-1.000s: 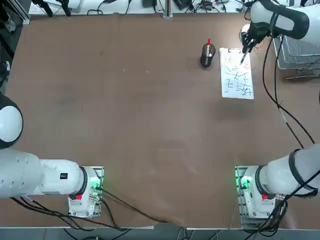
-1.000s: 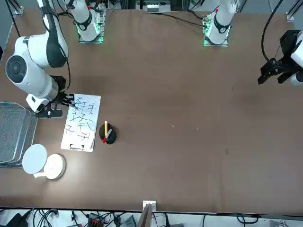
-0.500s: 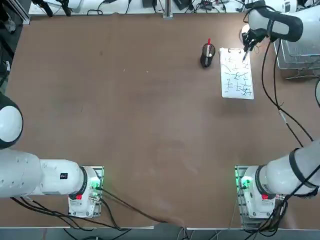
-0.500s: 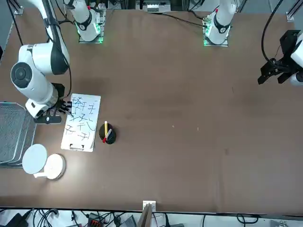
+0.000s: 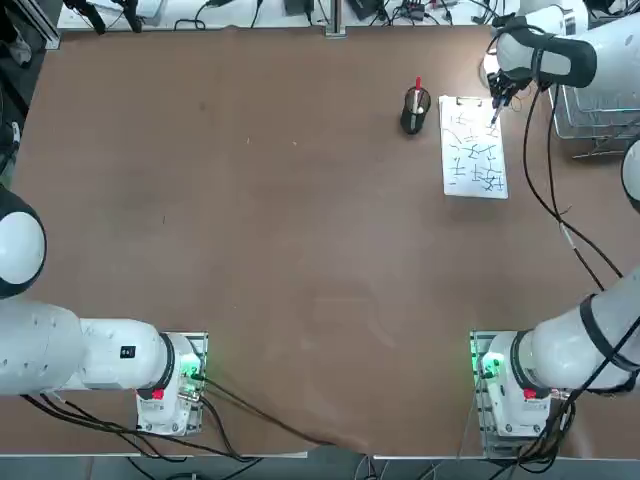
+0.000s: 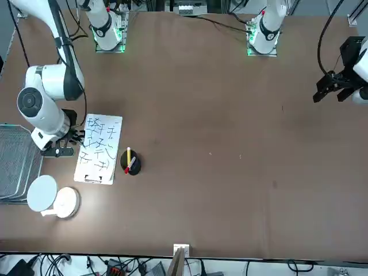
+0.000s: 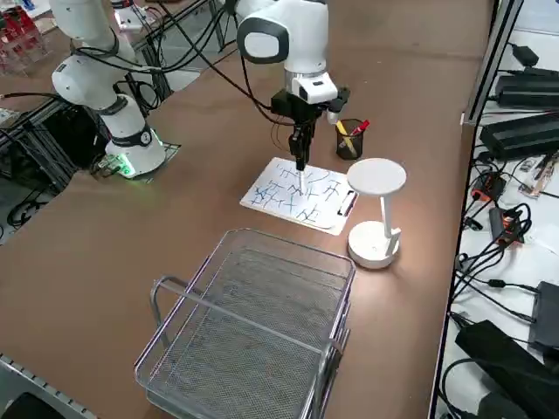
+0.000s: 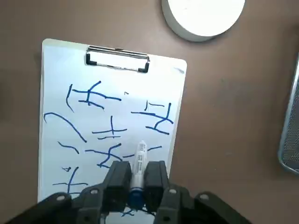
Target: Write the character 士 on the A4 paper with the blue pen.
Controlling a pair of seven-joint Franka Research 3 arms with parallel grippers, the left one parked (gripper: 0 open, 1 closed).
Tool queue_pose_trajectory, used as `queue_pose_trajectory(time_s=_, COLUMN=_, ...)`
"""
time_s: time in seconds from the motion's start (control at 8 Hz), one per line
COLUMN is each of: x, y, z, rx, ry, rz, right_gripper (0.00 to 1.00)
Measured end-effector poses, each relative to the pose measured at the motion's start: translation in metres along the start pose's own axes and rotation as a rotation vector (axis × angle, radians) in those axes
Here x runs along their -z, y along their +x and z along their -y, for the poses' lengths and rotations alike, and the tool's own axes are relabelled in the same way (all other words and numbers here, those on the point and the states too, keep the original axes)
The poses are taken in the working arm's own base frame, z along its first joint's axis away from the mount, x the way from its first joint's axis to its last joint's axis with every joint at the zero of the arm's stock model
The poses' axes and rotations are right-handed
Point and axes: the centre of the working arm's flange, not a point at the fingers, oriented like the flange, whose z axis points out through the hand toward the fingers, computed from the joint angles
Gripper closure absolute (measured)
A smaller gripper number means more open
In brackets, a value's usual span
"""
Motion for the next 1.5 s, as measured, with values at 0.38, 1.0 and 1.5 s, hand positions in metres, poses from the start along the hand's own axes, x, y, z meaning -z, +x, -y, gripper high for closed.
queue_pose_trajectory(time_s=0.38, x=-0.013, y=0.001, z=-0.001, rx=-0.002, ry=0.0, rz=0.007, right_gripper=0.79)
queue_pose_trajectory(time_s=1.0, x=-0.038, y=-0.007, z=0.0, rx=0.001, ry=0.004, rz=0.011, right_gripper=0.79)
queue_pose_trajectory(time_s=1.5, x=-0.039, y=-0.008, z=-0.005, rx=0.002, ry=-0.007, rz=0.011, right_gripper=0.79)
